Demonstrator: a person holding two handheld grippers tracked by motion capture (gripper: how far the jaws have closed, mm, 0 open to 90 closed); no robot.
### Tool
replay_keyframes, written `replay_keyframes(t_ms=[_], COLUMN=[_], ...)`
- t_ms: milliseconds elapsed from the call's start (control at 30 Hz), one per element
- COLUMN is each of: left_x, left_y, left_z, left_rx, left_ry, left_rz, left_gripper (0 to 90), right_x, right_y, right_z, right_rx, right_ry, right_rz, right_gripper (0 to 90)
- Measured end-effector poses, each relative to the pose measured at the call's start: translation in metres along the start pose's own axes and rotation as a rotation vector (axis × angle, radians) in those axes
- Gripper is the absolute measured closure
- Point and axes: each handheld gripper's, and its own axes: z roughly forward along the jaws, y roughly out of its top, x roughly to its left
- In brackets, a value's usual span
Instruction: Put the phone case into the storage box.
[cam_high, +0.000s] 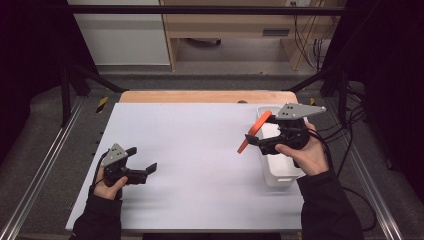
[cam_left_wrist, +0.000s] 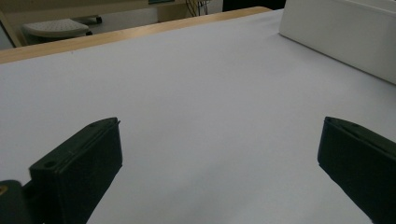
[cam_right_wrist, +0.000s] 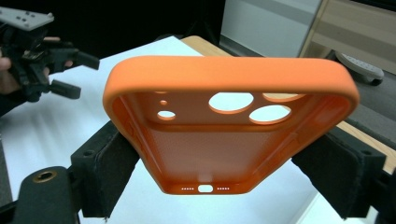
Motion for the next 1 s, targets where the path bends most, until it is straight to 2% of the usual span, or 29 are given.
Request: replay_keyframes(t_ms=[433,667,1000], left_x=[0.002,0.003,0.004], left_y=[-0.003,-0.003,-0.004], left_z=[0.001,0.001,0.002], left_rx=[0.011,0.008,0.007], left_ry=[-0.003,-0.010,-0.020], left_rz=[-0.021,-0.018,-0.008], left_gripper=[0.0,0.0,0.0], right_x=[-0.024,-0.037,-0.053], right_y=[0.009,0.011,0.016], right_z=[-0.004,-0.002,0.004], right_rx=[-0.015,-0.001,0.013], right_ry=[-0.143,-0.217,-0.299], right_rz=[0.074,0.099,0.131], right_gripper=[15.9,16.0,16.1])
